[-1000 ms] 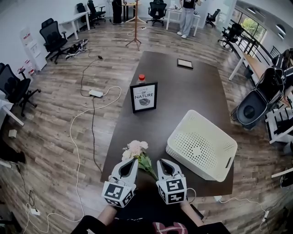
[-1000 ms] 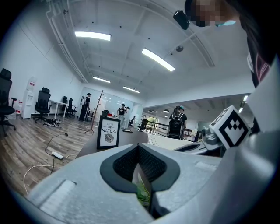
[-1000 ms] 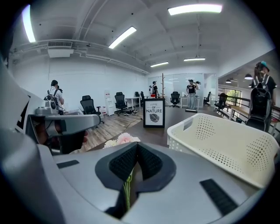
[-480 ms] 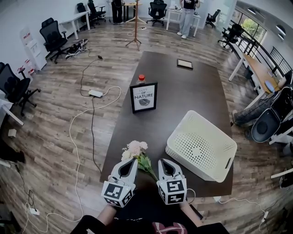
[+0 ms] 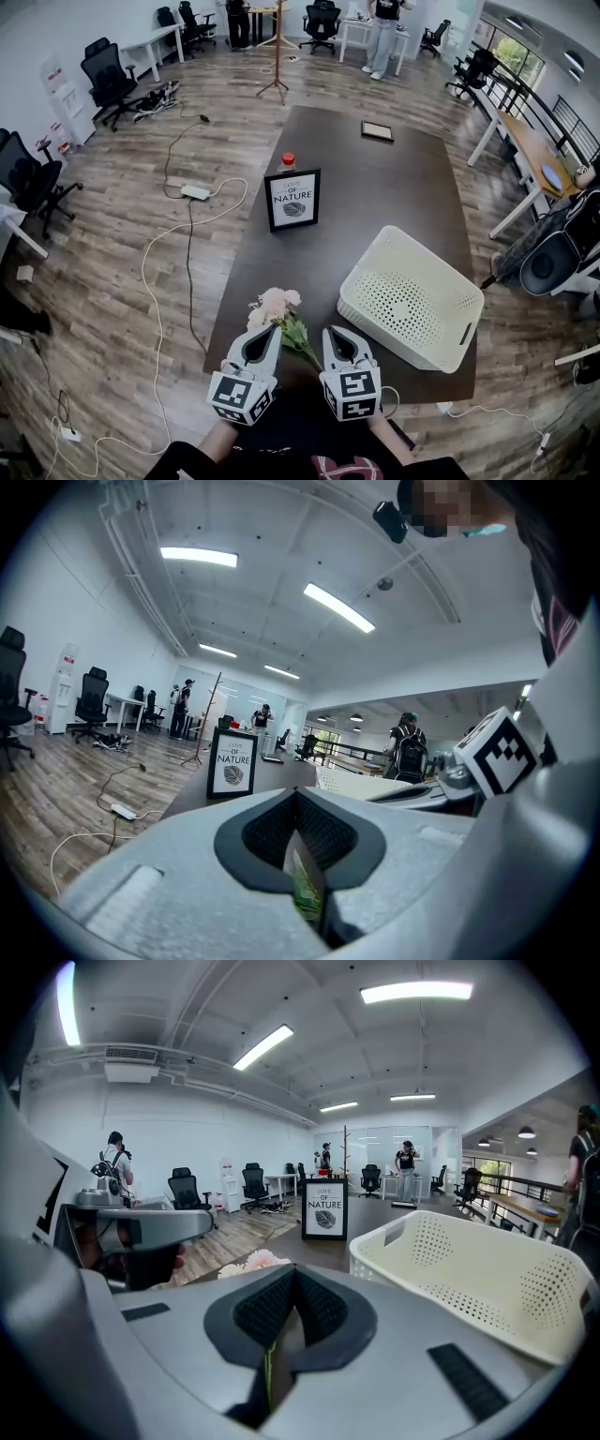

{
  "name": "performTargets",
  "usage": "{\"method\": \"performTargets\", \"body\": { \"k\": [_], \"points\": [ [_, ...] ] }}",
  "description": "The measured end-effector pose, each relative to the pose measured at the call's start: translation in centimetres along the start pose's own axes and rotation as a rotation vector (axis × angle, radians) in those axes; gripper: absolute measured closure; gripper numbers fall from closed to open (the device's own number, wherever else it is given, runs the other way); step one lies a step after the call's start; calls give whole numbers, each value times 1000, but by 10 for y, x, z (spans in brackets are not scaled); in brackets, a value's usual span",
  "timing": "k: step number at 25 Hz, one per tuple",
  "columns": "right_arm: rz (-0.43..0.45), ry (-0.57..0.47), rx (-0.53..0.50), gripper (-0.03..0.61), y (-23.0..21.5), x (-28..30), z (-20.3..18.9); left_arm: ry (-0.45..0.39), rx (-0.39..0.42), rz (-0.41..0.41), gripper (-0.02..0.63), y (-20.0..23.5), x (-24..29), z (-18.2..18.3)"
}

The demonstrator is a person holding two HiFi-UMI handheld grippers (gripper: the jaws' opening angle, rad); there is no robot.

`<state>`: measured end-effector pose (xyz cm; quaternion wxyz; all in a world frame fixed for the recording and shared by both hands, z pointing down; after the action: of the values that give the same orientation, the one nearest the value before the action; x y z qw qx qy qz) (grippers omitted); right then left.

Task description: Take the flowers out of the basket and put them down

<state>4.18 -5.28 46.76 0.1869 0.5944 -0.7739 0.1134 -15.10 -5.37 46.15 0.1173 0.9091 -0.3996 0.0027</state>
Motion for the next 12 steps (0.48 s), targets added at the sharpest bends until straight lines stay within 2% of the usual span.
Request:
{"method": "performTargets", "body": {
  "k": [12],
  "points": [
    [4, -20, -7, 574, -2, -5, 2, -2, 6, 1, 606, -6, 0, 3]
  ]
}}
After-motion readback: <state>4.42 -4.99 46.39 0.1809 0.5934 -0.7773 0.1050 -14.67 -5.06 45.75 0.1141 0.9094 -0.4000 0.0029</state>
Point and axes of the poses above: the fingertips, and each gripper's own axes: x forward along the fingers, y to its left, z out of its top, the point moved 10 cm from there along -x, backward along the fingers, and after that the axes turned 8 degrees about -z, right-handed, at the moved point
